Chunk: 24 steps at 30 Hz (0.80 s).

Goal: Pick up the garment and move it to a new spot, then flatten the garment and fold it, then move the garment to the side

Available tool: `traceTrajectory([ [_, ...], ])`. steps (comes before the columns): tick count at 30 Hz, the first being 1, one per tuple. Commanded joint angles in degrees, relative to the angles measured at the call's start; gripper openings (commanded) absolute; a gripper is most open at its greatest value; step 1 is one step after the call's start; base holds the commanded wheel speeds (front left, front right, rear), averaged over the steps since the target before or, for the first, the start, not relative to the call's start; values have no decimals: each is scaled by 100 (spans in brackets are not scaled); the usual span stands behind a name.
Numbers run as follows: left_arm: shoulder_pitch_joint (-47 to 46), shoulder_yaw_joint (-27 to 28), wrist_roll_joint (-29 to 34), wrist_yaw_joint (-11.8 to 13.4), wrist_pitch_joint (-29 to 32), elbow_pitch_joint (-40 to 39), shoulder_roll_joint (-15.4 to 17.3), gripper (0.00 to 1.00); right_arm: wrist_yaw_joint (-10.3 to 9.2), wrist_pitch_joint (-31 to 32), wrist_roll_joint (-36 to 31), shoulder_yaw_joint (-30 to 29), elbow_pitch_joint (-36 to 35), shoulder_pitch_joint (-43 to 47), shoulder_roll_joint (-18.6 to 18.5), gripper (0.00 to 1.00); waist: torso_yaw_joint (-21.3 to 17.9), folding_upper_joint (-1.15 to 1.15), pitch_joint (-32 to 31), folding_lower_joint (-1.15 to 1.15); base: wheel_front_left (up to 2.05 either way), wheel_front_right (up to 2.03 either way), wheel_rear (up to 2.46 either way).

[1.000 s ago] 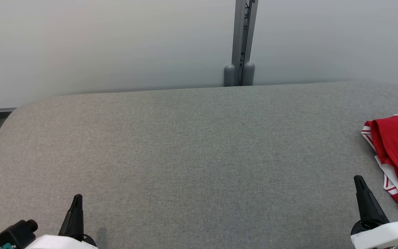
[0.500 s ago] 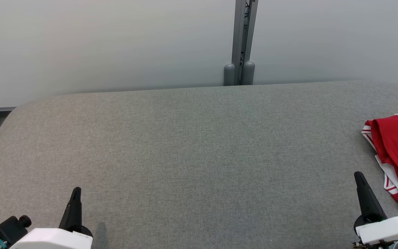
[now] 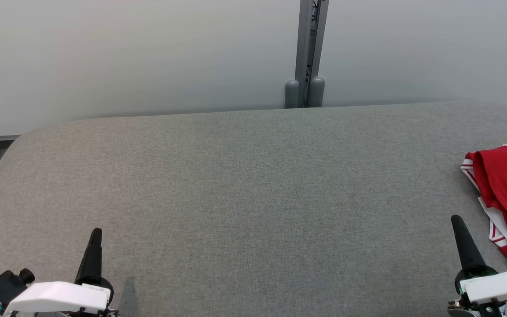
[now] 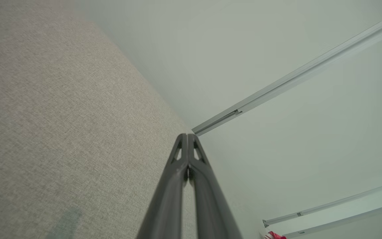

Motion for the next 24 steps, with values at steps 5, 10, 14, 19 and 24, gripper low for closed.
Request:
traceTrajectory([
  [5, -213, 116, -381, -107, 88, 11, -9, 0, 2, 61, 431, -35, 37, -186, -59, 0, 0, 0, 8, 0, 0, 0, 0],
  [10, -255, 171, -627, -163, 152, 52, -50, 0, 2, 88, 722, -45, 104, -246, -59, 0, 0, 0, 14, 0, 0, 0, 0],
  [14, -299, 205, -777, -189, 187, 70, -72, 0, 2, 112, 889, -50, 138, -270, -59, 0, 0, 0, 18, 0, 0, 0, 0],
  [19, -337, 255, -1006, -239, 242, 106, -111, 0, 2, 134, 1161, -59, 196, -322, -58, 0, 0, 0, 25, 0, 0, 0, 0],
  [24, -403, 307, -1238, -288, 295, 139, -142, 0, 2, 168, 1421, -67, 256, -364, -57, 0, -1, 0, 32, 0, 0, 0, 0],
])
